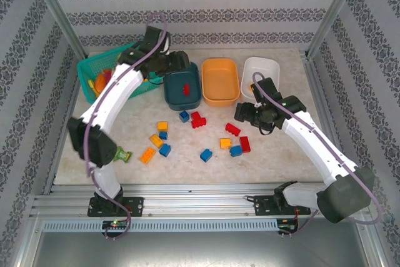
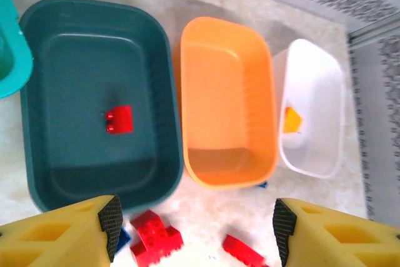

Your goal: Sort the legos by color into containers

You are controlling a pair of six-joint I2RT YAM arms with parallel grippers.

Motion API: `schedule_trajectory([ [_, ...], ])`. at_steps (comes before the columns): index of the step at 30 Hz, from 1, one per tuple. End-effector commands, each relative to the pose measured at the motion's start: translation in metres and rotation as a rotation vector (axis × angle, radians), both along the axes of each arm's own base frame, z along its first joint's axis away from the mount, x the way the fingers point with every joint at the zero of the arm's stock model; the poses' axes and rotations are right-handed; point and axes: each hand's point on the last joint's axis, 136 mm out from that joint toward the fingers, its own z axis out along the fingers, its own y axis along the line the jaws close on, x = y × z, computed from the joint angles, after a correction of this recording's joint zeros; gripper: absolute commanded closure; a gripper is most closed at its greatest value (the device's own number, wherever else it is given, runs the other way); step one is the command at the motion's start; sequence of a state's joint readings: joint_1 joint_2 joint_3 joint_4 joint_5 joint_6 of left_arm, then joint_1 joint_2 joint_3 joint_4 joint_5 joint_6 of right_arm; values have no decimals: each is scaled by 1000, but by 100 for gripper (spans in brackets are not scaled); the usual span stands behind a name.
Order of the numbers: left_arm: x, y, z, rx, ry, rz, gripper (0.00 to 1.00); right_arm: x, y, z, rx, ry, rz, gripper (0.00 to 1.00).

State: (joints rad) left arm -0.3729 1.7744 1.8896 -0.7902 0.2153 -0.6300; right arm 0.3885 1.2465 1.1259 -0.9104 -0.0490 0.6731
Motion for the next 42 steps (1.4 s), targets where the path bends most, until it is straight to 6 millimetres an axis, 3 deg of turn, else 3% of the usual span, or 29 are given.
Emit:
schedule_trajectory([
  [1, -27, 1, -7, -64, 8, 2, 32, -15, -6, -8, -49, 28, 49, 26],
  [4, -66, 12, -18, -81, 32, 2, 32, -18, 2, -9, -45, 33, 80, 27],
  [11, -155, 35, -66, -88, 124, -12, 30, -34, 27, -22, -62, 74, 108, 30],
  [15, -191, 38, -85, -93, 139, -41, 29, -52, 19, -50, -26, 168, -68, 33],
  [18, -206, 36, -91, -113, 140, -52, 29, -55, 13, -63, 30, 187, -205, 34],
  [22, -212, 29, -93, -119, 124, -86, 29, -31, 3, -51, 71, 95, -305, 35],
  [26, -210, 25, -95, -114, 108, -103, 29, 3, -4, -44, 15, 27, -266, 35],
  [35, -194, 20, -86, -129, 56, -75, 29, 81, 3, -78, -104, -67, -5, 35],
  [42, -197, 25, -82, -103, 51, -71, 28, 118, -4, -109, -122, -35, -23, 38],
])
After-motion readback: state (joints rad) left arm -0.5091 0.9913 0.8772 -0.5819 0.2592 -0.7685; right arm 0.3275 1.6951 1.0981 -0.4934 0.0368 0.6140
